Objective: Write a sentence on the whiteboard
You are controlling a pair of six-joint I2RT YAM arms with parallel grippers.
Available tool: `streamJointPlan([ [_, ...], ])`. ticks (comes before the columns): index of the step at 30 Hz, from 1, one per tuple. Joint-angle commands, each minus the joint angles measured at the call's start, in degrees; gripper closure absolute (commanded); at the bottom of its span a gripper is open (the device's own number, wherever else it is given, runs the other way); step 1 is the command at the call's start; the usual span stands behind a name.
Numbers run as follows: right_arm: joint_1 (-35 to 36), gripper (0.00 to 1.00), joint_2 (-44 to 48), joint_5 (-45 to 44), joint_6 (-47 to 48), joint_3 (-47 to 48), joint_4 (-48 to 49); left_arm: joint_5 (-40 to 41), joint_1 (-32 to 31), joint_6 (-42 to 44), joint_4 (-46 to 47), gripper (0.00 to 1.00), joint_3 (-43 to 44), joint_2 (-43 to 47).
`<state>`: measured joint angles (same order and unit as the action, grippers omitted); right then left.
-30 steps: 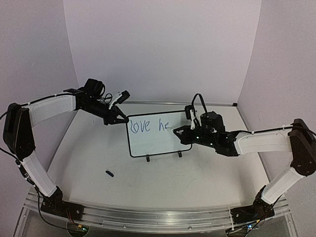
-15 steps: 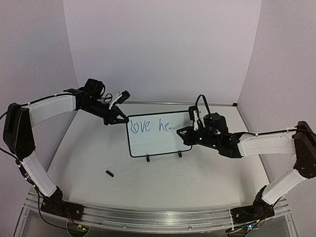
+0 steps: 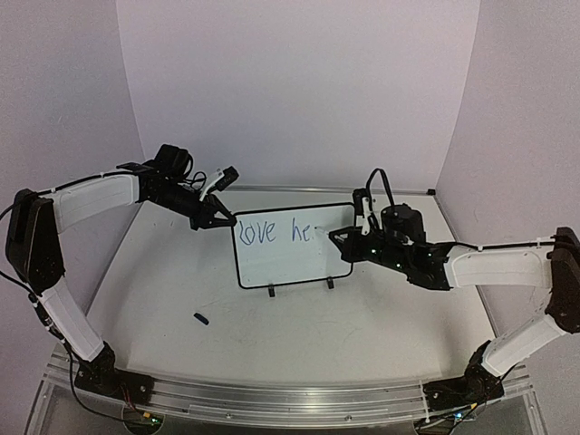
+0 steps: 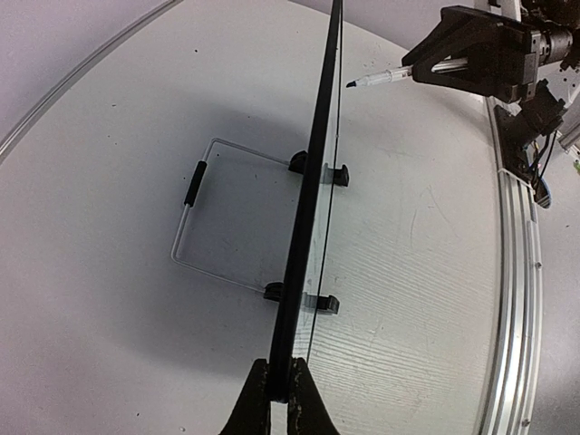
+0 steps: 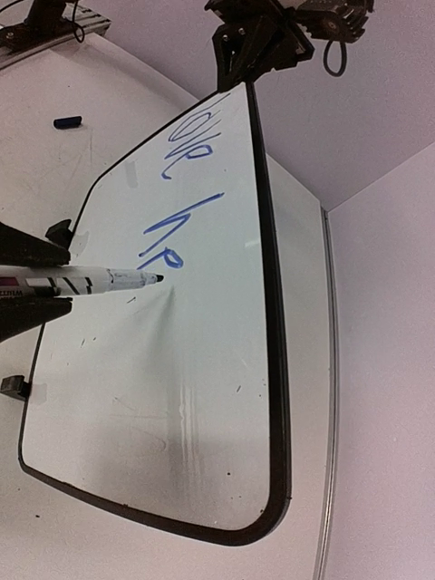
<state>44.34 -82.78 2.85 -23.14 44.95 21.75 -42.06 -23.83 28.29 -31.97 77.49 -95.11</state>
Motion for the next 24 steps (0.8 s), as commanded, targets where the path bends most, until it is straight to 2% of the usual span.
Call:
streamJointPlan([
  [1, -0.29, 1.00, -1.58, -1.73, 0.88, 0.78, 0.73, 2.95, 0.43, 2.20, 1.25, 1.00, 0.20, 1.73],
  [11, -0.48, 1.00, -2.16, -2.55, 1.78, 2.51, 0.76, 2.96, 0.45, 2.20, 1.26, 1.00, 0.20, 1.76],
  [24, -0.55, 1.00, -4.65, 0.78, 2.26, 3.55, 0.55, 2.96, 0.43, 2.20, 1.12, 1.00, 0.20, 1.91],
])
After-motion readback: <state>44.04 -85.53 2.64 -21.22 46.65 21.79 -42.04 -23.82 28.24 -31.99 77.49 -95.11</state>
